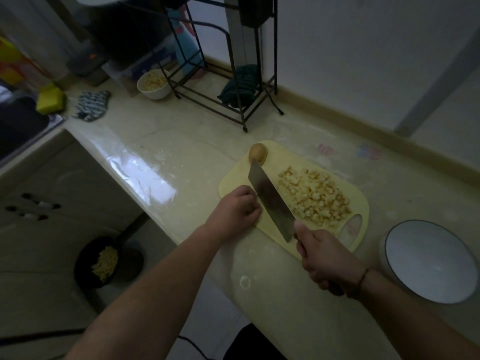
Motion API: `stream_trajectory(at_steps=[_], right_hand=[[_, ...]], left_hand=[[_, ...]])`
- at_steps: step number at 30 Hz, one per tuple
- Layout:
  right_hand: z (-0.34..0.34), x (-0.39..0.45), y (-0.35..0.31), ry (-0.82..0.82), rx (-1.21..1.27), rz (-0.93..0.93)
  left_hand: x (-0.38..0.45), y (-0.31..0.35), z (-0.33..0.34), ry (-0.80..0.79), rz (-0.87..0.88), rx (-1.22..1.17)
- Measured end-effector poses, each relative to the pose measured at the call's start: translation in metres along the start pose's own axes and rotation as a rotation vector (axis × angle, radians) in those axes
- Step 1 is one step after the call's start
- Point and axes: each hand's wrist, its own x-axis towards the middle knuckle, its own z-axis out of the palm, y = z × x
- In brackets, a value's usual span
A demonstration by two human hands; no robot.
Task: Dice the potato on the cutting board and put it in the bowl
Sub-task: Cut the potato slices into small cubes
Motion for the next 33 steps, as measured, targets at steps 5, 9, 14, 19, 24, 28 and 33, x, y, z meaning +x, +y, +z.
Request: stream_trajectory(at_steps=[5, 9, 14, 19, 24, 28, 33], right_hand=[[0.006, 0.003, 0.0, 0.047, -0.117, -0.074], [0.008, 0.002, -0.004, 0.062, -0.191, -0.143], [0.004, 0.007, 0.0, 0.088, -0.152, -0.15], [-0.012, 0.002, 0.005, 0.043, -0.076, -0.106], [-0.006, 0.004, 0.002, 0.086, -0.225, -0.186], [0.0, 0.006, 0.002, 0.13, -0.318, -0.239], [0.013, 0.01, 0.003, 0.155, -0.358, -0.278]], left_hand=[[0.0, 0.001, 0.007, 0.056, -0.041, -0.025], [0.003, 0.006, 0.009, 0.045, -0.063, -0.054], [-0.001, 0.004, 0.009, 0.068, 0.024, 0.033], [-0.014, -0.004, 0.006, 0.141, 0.061, 0.166], [-0.029, 0.003, 0.001, 0.133, -0.236, 0.131], [-0.02, 0.008, -0.001, 0.061, -0.305, 0.102], [-0.01, 0.013, 0.002, 0.025, -0.305, 0.138]])
